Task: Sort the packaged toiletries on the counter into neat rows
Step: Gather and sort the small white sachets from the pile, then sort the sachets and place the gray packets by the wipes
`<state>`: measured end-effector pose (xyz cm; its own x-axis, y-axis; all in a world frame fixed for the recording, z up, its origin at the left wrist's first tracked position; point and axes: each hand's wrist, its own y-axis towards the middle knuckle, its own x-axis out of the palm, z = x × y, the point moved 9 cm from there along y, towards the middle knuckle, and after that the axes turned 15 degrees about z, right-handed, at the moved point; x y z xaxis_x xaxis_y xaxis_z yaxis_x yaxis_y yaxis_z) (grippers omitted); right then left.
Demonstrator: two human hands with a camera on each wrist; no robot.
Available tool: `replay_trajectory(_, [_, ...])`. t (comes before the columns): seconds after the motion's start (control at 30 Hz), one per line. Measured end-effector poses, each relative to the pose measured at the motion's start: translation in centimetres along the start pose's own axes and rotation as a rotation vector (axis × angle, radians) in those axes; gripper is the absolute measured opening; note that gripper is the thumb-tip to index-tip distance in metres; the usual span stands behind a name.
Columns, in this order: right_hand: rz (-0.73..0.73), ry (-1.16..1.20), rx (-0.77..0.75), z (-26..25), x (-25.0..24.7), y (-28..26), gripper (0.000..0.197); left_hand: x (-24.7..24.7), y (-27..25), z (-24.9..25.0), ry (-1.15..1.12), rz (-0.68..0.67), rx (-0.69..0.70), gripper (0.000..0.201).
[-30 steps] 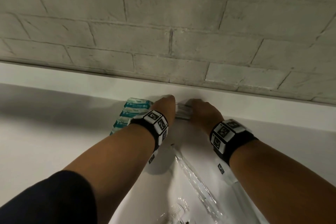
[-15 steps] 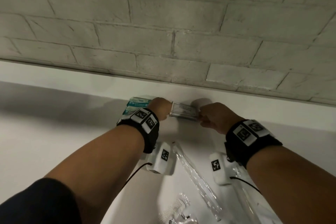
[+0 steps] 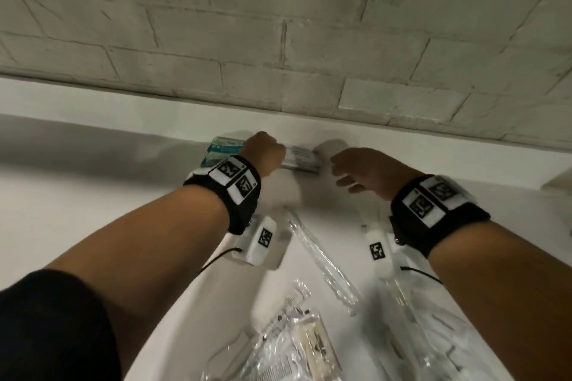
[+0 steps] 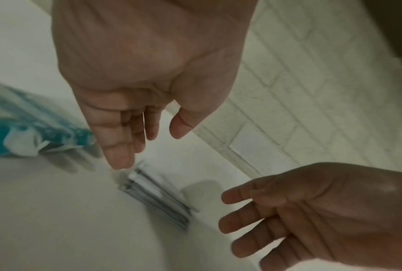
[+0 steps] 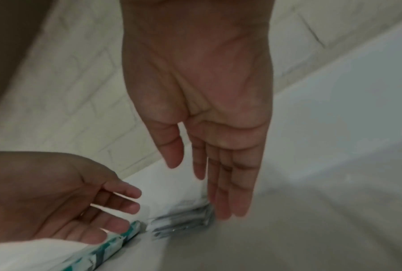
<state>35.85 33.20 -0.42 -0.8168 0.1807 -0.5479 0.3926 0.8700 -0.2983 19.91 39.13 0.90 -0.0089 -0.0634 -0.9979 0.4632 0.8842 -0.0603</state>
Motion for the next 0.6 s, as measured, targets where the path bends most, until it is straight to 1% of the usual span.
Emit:
replay_trajectory(0.03, [0.015, -0.1, -0.054, 0.1, -1.0, -1.3, 0.035, -0.3, -0.2, 0.5, -0.033, 0.017, -0.002, 0.029])
replay_trajectory(0.07, [0.044, -0.238, -0.12, 0.1, -2.1, -2.5, 0.035, -1.3, -1.6, 1.4, -0.152, 0.074, 0.003, 0.027])
replay_trajectory(0.1, [0.078, -0.396, -0.176, 0.8, -3.3, -3.7, 0.036, -1.3, -2.5, 2.6, -0.186, 0.121, 0.067, 0.023])
replay_trajectory(0.13, [0.091, -0.558, -0.204, 2.1, -4.3, -5.3, 0.04, -1.2, -4.2, 4.1, -0.235, 0.121, 0.141, 0.02])
replay_trajectory(0.17, [0.072, -0.701, -0.204, 4.0, -4.9, -6.3, 0.047, -0.4, -5.3, 5.5, -0.209, 0.085, 0.239, 0.021])
replay_trajectory(0.2, [0.027, -0.806, -0.172, 6.5, -5.2, -7.7, 0.056, 0.4, -7.2, 6.6, -0.233, 0.009, 0.277, 0.024])
replay_trajectory(0.23, [-0.02, -0.864, -0.136, 8.6, -5.2, -9.0, 0.066, 2.0, -8.2, 7.1, -0.183, -0.047, 0.324, 0.03])
replay_trajectory(0.27, [-0.064, -0.89, -0.1, 10.3, -5.0, -10.5, 0.072, 2.7, -9.8, 7.4, -0.161, -0.099, 0.319, 0.037])
replay_trajectory(0.3, [-0.108, -0.895, -0.095, 11.4, -4.7, -12.2, 0.075, 3.7, -11.0, 7.6, -0.1, -0.13, 0.343, 0.04])
replay_trajectory(0.33, [-0.148, -0.891, -0.109, 11.9, -4.2, -13.5, 0.073, 3.9, -12.0, 7.8, -0.099, -0.133, 0.343, 0.04])
replay_trajectory(0.37, [-0.183, -0.868, -0.143, 12.2, -3.7, -15.1, 0.07, 3.8, -13.2, 8.3, -0.075, -0.11, 0.373, 0.038])
replay_trajectory(0.4, [-0.205, -0.825, -0.185, 11.9, -3.3, -16.2, 0.066, 3.5, -14.1, 8.3, -0.08, -0.094, 0.371, 0.037])
replay_trajectory(0.43, [-0.203, -0.765, -0.21, 11.6, -3.1, -17.3, 0.063, 3.5, -14.8, 8.1, -0.1, -0.069, 0.349, 0.036])
replay_trajectory(0.5, [-0.102, -0.694, -0.255, 10.8, -4.1, -19.2, 0.053, 3.4, -16.1, 7.6, -0.138, 0.0, 0.317, 0.033])
replay_trajectory(0.57, [-0.008, -0.706, -0.261, 10.9, -5.2, -21.3, 0.04, 3.0, -17.8, 7.6, -0.167, 0.094, 0.269, 0.028])
replay_trajectory(0.6, [-0.013, -0.743, -0.249, 11.5, -5.4, -22.4, 0.037, 2.9, -18.6, 7.8, -0.157, 0.107, 0.248, 0.026])
